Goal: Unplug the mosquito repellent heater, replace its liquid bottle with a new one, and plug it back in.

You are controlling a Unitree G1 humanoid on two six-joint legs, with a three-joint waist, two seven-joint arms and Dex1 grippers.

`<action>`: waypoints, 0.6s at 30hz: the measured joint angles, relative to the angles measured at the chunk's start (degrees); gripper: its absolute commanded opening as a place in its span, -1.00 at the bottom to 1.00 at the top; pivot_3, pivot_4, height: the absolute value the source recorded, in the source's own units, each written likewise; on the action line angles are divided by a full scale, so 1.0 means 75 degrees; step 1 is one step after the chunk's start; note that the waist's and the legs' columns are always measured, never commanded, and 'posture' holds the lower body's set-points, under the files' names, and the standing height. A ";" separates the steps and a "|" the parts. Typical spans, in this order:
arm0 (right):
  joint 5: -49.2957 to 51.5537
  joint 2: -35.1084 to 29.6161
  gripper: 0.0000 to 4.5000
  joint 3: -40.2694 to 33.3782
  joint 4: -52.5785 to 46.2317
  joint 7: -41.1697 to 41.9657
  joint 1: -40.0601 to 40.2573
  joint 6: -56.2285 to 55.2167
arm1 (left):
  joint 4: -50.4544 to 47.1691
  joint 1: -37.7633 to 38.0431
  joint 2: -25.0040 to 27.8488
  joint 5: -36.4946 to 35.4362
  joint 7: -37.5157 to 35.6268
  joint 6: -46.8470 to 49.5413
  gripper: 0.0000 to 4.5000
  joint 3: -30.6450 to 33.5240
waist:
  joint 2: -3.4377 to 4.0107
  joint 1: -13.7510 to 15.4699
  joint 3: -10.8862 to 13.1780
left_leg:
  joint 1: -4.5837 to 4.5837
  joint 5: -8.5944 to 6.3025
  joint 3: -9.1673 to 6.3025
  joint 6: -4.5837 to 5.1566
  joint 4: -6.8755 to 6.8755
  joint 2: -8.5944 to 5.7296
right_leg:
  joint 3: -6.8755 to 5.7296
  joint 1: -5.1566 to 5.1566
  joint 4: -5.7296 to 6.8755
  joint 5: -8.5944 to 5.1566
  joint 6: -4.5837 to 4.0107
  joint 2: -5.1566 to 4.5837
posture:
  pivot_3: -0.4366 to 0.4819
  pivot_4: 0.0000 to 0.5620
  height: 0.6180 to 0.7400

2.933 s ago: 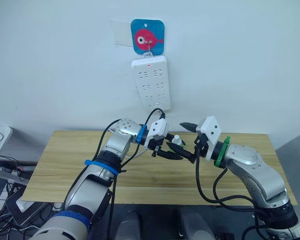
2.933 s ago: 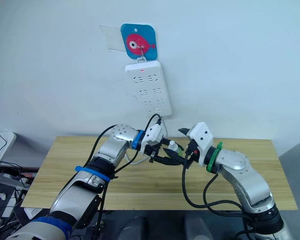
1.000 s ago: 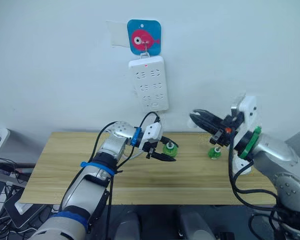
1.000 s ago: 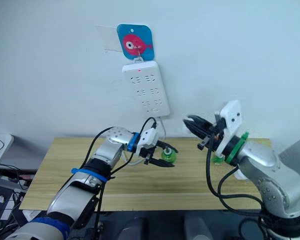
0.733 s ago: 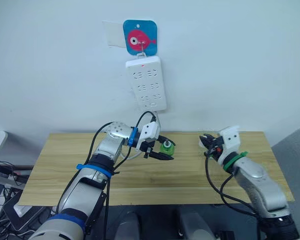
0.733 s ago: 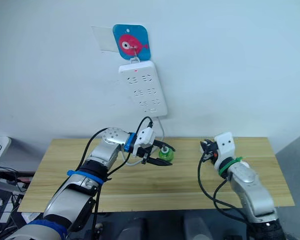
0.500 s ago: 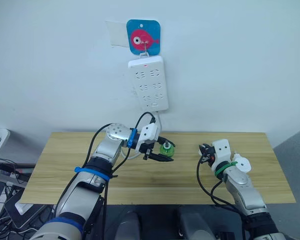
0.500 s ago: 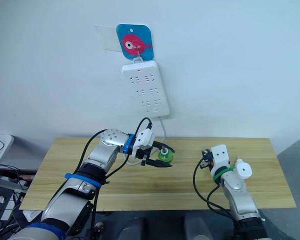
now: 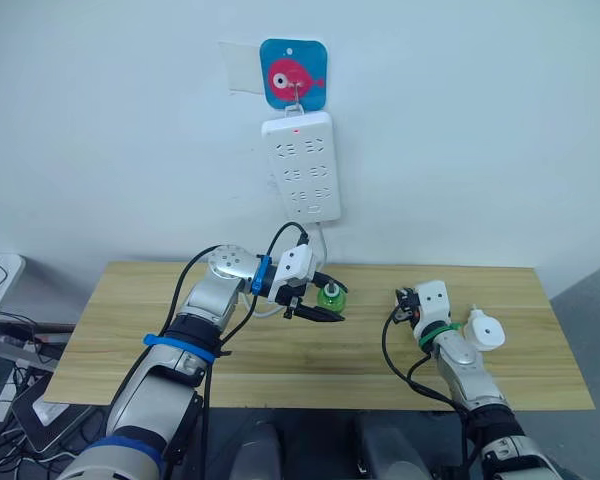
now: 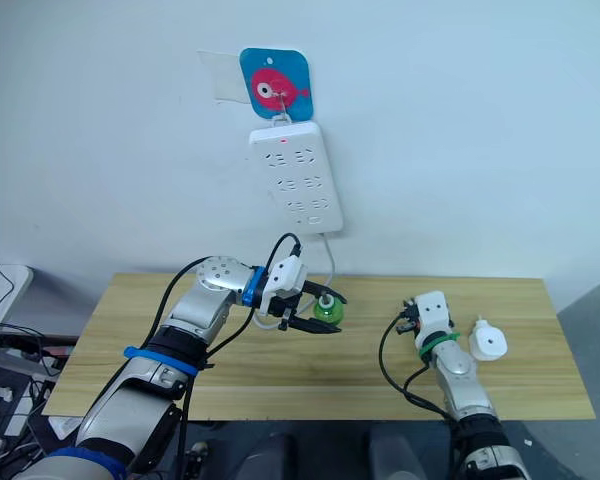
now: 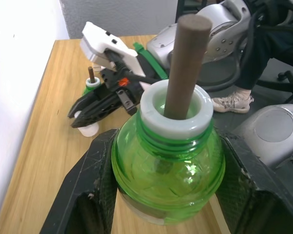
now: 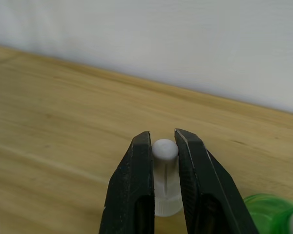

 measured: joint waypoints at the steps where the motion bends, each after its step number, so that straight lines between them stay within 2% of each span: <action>1: 0.0002 0.0006 -0.86 -0.0011 0.0044 0.0004 -0.0009 -0.0051 | 0.0000 -0.0001 0.0000 0.0000 0.0005 0.0000 0.01 0.0000 | 0.0000 0.0000 0.0000 | 0.0000 0.0000 0.0000 0.0000 0.0000 0.0000 | 0.0000 0.0000 0.0000 0.0000 0.0000 0.0000 | -0.09 -0.39 1.00; 8: 0.0004 0.0107 0.20 -0.0014 0.0019 0.0120 0.0143 -0.0098 | 0.0000 -0.0003 -0.0001 0.0000 0.0007 0.0026 0.01 0.0000 | 0.0001 -0.0001 0.0001 | -0.0001 0.0000 0.0001 0.0000 0.0000 0.0000 | 0.0002 0.0000 0.0000 0.0000 0.0000 0.0000 | -0.12 -0.36 1.00; 13: 0.0006 -0.0134 0.99 -0.0003 -0.1222 0.0378 0.0726 0.0019 | -0.0003 -0.0001 -0.0006 0.0000 0.0004 0.0048 0.01 -0.0002 | 0.0001 -0.0002 0.0001 | -0.0001 0.0000 0.0001 0.0000 0.0000 -0.0001 | 0.0002 0.0000 -0.0001 0.0000 0.0000 0.0000 | -0.14 -0.36 1.00; 15: 0.0021 -0.0243 0.99 -0.0015 -0.1711 0.0477 0.0918 0.0170 | -0.0005 0.0001 -0.0011 0.0000 0.0001 0.0053 0.01 -0.0006 | 0.0001 -0.0002 0.0001 | -0.0001 0.0000 0.0001 0.0000 0.0000 -0.0001 | 0.0002 0.0000 0.0000 0.0000 0.0000 0.0000 | -0.15 -0.36 1.00; 18: 0.0281 -0.0508 0.99 0.0006 -0.3126 0.0862 0.1460 0.0779 | 0.0002 -0.0001 -0.0018 0.0001 0.0001 0.0060 0.01 -0.0006 | 0.0006 -0.0001 0.0004 | -0.0003 0.0000 -0.0002 0.0000 -0.0002 0.0001 | 0.0001 -0.0002 -0.0002 -0.0001 0.0000 0.0002 | -0.18 -0.35 1.00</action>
